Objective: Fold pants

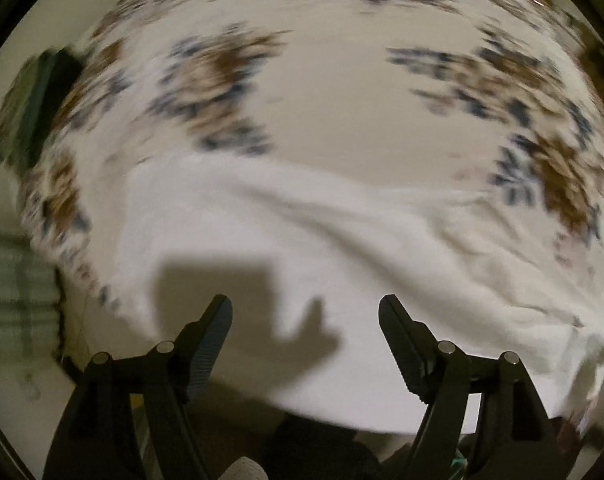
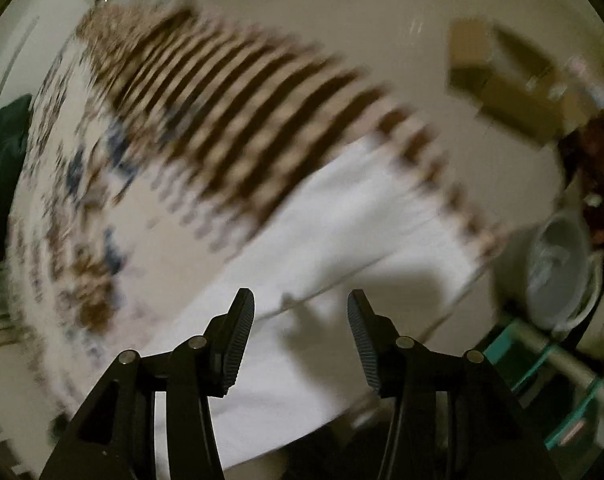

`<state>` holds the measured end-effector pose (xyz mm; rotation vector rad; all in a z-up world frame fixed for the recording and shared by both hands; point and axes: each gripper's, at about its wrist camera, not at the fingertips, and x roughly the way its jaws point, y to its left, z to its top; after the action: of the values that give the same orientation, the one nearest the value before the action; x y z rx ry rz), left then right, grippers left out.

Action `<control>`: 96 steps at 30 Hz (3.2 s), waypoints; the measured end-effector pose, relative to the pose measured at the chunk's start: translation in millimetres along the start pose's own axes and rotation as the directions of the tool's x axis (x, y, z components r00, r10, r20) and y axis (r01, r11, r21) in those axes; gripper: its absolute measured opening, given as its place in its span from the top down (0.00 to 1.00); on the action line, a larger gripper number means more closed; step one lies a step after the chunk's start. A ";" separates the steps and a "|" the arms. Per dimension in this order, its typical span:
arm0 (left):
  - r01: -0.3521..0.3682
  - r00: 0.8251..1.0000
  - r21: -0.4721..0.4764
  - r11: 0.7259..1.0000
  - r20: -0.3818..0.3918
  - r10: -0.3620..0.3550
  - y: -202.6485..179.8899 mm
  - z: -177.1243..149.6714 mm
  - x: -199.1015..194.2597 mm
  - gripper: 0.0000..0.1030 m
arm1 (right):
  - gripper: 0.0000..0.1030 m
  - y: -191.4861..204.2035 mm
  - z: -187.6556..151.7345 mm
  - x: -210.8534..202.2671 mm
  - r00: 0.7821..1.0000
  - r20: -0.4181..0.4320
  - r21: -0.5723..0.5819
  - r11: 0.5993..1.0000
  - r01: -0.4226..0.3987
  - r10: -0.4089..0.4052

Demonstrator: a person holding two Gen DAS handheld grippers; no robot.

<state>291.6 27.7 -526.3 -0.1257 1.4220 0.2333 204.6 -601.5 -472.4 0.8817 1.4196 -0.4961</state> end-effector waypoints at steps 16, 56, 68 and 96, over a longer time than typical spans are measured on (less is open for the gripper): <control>-0.013 1.000 0.257 0.966 -0.017 0.018 -114.7 16.0 31.1 0.28 | 1.00 119.3 -87.7 138.9 0.962 -0.260 0.183 0.982 -0.041 0.088; -0.093 0.995 0.366 0.926 0.063 0.075 -131.0 14.6 70.9 0.25 | 0.53 83.9 -70.3 56.8 0.971 -0.152 0.015 0.983 -0.184 0.184; -0.103 0.994 0.336 0.936 0.080 0.081 -158.6 15.8 88.7 0.20 | 0.68 -172.1 9.0 16.1 0.995 0.105 0.370 0.928 -0.042 0.003; -0.177 0.984 0.414 0.893 0.109 0.144 -177.8 -0.9 66.0 0.20 | 0.52 -98.3 105.6 4.6 0.985 0.169 0.118 0.991 -0.055 0.035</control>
<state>341.1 -139.5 -601.0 0.3572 1.3777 0.0590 197.1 -741.3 -507.3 0.9458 1.2244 -0.6134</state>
